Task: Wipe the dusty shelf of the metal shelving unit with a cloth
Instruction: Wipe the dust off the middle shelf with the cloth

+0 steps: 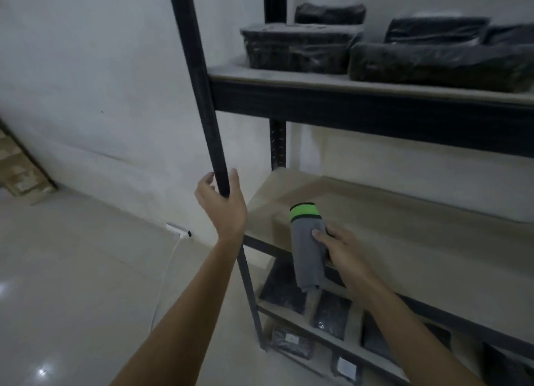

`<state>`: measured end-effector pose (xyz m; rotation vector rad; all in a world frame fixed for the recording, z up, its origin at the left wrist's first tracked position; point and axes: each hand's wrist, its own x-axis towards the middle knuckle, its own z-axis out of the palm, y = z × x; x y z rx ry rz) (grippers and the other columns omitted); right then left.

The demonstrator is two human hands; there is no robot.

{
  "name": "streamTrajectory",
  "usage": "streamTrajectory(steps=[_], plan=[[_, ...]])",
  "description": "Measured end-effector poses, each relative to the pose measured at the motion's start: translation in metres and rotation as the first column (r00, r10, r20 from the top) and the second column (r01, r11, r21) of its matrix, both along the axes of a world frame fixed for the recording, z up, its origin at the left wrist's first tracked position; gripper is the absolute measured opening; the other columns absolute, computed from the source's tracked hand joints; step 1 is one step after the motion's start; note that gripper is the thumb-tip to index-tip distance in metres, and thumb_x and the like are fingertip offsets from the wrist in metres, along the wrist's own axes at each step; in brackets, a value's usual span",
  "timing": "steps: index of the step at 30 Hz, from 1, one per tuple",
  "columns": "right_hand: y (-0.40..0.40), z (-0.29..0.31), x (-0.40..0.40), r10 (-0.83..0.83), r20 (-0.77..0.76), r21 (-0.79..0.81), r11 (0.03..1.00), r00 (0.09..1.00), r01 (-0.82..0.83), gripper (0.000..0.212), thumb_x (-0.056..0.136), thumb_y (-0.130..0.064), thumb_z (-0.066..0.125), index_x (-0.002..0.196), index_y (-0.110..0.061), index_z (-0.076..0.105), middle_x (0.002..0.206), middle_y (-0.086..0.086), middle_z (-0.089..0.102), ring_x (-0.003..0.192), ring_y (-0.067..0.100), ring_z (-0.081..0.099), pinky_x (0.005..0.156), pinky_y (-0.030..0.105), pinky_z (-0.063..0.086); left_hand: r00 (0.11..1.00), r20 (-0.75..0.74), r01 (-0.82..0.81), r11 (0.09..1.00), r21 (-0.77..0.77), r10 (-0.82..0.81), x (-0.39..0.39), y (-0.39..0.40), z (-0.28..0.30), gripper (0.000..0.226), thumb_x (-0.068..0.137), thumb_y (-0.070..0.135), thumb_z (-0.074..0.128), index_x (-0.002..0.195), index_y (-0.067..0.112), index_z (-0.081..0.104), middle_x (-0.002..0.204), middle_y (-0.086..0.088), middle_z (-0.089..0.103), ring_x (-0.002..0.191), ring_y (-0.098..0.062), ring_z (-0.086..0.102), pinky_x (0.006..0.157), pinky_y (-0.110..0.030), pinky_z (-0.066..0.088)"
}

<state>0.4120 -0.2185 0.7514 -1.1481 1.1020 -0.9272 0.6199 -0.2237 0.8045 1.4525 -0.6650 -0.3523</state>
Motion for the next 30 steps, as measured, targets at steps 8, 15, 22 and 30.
streamTrajectory(steps=[8, 15, 22, 30], plan=[[-0.012, 0.011, -0.017, 0.012, 0.184, -0.059, 0.998, 0.983, -0.002, 0.014, 0.097, -0.014, 0.065, 0.109, -0.012, 0.072, 0.102, 0.007, 0.077, 0.093, 0.021, 0.073, 0.074, 0.029, 0.058, 0.83, -0.068, 0.55, 0.793, 0.262, -0.554, -0.089, 0.031, -0.019, 0.034, 0.099, 0.052, 0.055, 0.12, 0.027, 0.065, 0.118, -0.001, 0.069, 0.116, -0.022, 0.065, 0.104, -0.043, 0.053], [-0.032, 0.011, -0.037, -0.108, 0.104, -0.146, 0.982, 0.989, 0.123, 0.023, 0.101, -0.005, 0.055, 0.099, -0.014, 0.077, 0.08, -0.004, 0.077, 0.069, 0.008, 0.069, 0.06, 0.019, 0.052, 0.724, -0.301, 0.682, 0.58, 0.445, -0.621, -0.1, -0.001, -0.025, 0.055, 0.079, 0.071, 0.068, 0.107, 0.023, 0.069, 0.108, -0.004, 0.073, 0.1, -0.023, 0.069, 0.098, -0.04, 0.053], [-0.048, -0.012, -0.109, -0.316, -0.374, -0.362, 0.915, 0.872, 0.177, 0.013, 0.088, -0.012, 0.075, 0.088, -0.024, 0.076, 0.084, -0.01, 0.074, 0.082, 0.006, 0.071, 0.082, 0.029, 0.056, 0.644, 0.186, 0.578, 0.631, 0.517, -0.742, -0.065, -0.105, -0.029, 0.045, 0.095, 0.042, 0.066, 0.134, 0.021, 0.056, 0.111, 0.001, 0.066, 0.115, -0.032, 0.065, 0.096, -0.038, 0.051], [-0.029, -0.052, -0.202, -0.38, -0.833, -0.485, 0.851, 0.401, -0.201, 0.053, 0.099, -0.06, 0.036, 0.123, -0.026, 0.068, 0.127, -0.003, 0.068, 0.12, 0.026, 0.06, 0.103, 0.045, 0.046, 0.299, 0.589, 0.127, 0.643, 0.755, -0.751, -0.027, -0.222, -0.064, 0.059, 0.102, 0.046, 0.048, 0.155, 0.026, 0.03, 0.142, -0.019, 0.048, 0.129, -0.043, 0.05, 0.103, -0.057, 0.043]])
